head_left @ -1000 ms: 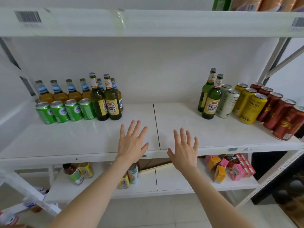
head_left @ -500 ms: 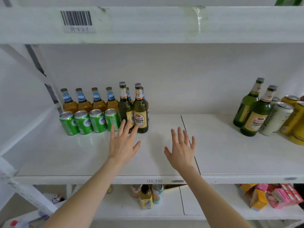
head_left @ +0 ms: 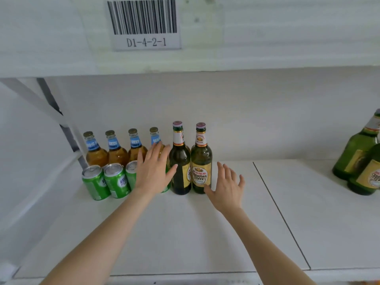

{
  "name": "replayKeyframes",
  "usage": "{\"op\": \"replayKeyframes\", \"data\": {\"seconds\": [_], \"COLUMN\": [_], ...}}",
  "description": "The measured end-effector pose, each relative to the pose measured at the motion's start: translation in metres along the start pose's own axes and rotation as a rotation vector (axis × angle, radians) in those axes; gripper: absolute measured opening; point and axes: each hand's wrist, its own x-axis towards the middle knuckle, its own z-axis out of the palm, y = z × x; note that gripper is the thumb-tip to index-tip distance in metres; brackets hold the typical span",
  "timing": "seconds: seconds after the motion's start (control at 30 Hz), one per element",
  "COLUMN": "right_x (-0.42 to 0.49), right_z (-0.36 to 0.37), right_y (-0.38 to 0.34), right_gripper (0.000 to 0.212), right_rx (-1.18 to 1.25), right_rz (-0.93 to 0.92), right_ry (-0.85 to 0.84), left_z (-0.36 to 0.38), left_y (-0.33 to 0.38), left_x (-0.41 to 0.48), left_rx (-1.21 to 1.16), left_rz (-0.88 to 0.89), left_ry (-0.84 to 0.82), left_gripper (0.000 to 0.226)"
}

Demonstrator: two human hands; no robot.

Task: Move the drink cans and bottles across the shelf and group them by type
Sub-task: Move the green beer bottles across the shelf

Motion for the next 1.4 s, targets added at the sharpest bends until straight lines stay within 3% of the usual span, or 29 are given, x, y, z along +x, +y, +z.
{"op": "replayKeyframes", "data": {"seconds": [0.13,0.23,0.4,0.53,0.7,0.97,1.2,1.4], "right_x": [0.024,0.037,0.057,0.058,0.046,0.018,-0.005,-0.021], "right_z": [0.011,0.017,0.018,0.015,0.008,-0.008,-0.028,-0.044], "right_y": [-0.013,-0.021,-0.023,-0.020,-0.020,-0.001,0.012,0.022], "right_gripper": [0.082,0.070,0.065,0.067,0.063,0.052,0.040,0.036], "right_rx": [0.390,0.782,0.952,0.998,1.099,1.336,1.423,1.428], "right_rz": [0.098,0.160,0.208,0.209,0.238,0.404,0.531,0.520], "right_ry": [-0.083,-0.138,-0.178,-0.194,-0.165,-0.173,-0.190,-0.184], "left_z": [0.010,0.011,0.011,0.015,0.020,0.013,-0.002,-0.015], "left_y": [-0.001,0.003,0.005,0.006,0.008,0.013,0.018,0.024], "left_x": [0.025,0.040,0.060,0.062,0.057,0.041,0.019,0.005], "left_rx": [-0.347,-0.716,-0.974,-1.055,-1.061,-1.114,-1.267,-1.252], "left_rz": [0.014,-0.037,-0.123,-0.133,-0.162,-0.232,-0.325,-0.304], "left_ry": [-0.037,-0.207,-0.379,-0.403,-0.319,-0.230,-0.253,-0.266], "left_gripper": [0.059,0.049,0.044,0.046,0.044,0.043,0.045,0.016]}}
